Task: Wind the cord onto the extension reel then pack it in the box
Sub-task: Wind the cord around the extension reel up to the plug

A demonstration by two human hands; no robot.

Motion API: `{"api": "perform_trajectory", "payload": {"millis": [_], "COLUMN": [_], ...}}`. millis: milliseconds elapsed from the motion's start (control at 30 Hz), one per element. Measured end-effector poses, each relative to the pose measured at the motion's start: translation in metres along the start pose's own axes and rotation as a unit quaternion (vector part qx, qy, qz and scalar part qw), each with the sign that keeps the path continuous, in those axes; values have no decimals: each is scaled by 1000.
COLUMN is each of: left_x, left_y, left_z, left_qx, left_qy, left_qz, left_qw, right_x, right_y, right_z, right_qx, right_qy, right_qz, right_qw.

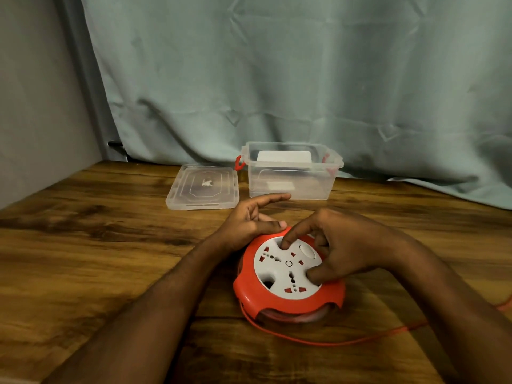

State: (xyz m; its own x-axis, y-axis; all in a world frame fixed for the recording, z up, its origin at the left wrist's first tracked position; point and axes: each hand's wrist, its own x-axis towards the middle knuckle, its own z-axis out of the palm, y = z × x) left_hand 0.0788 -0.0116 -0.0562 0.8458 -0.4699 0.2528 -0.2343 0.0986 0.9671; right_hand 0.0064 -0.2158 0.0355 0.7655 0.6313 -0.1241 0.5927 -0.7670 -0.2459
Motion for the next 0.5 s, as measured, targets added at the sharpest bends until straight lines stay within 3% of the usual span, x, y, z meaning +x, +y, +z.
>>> {"api": "perform_trajectory", "payload": {"millis": [200,500], "left_x": [-1,-1], "left_y": [2,0], "left_z": [-2,-2], "left_qx": [-7,5], "left_qy": [3,6], "left_qz": [4,-9], "left_qw": [1000,1000], "right_x": [2,5], "right_y": [5,3], "right_z": [7,11], "right_qx": [-32,-82], "right_qy": [64,69], "right_qz": [-12,3], "right_qw": [997,994]}}
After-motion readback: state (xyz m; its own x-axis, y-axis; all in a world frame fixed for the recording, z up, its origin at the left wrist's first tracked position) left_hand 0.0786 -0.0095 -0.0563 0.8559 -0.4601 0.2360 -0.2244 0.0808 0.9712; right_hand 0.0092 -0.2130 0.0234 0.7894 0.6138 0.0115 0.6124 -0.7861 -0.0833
